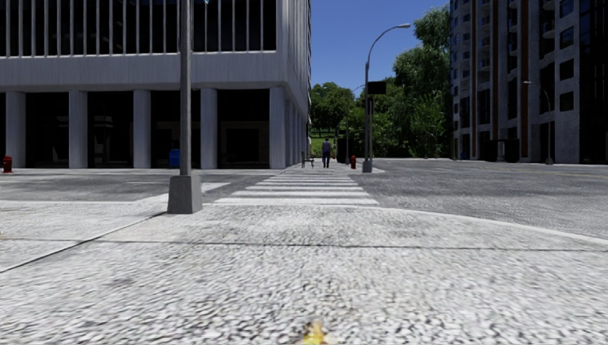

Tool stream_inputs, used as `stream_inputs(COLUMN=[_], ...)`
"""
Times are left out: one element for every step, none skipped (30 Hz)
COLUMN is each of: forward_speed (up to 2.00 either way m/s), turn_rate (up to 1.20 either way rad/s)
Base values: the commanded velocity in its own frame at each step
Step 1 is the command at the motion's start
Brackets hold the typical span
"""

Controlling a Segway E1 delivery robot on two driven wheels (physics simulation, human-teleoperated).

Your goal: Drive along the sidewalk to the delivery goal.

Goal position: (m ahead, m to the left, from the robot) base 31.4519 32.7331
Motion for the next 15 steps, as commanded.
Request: stream_inputs(forward_speed=[1.94, 1.94, 1.94, 1.94, 1.94, 1.94, 1.94, 1.94, 1.94, 1.94, 1.94, 1.95, 1.95, 1.95, 1.95], turn_rate=[0.00, 0.00, 0.00, 0.00, 0.00, 0.00, 0.00, 0.00, 0.00, 0.00, 0.00, 0.00, 0.00, 0.00, 0.00])
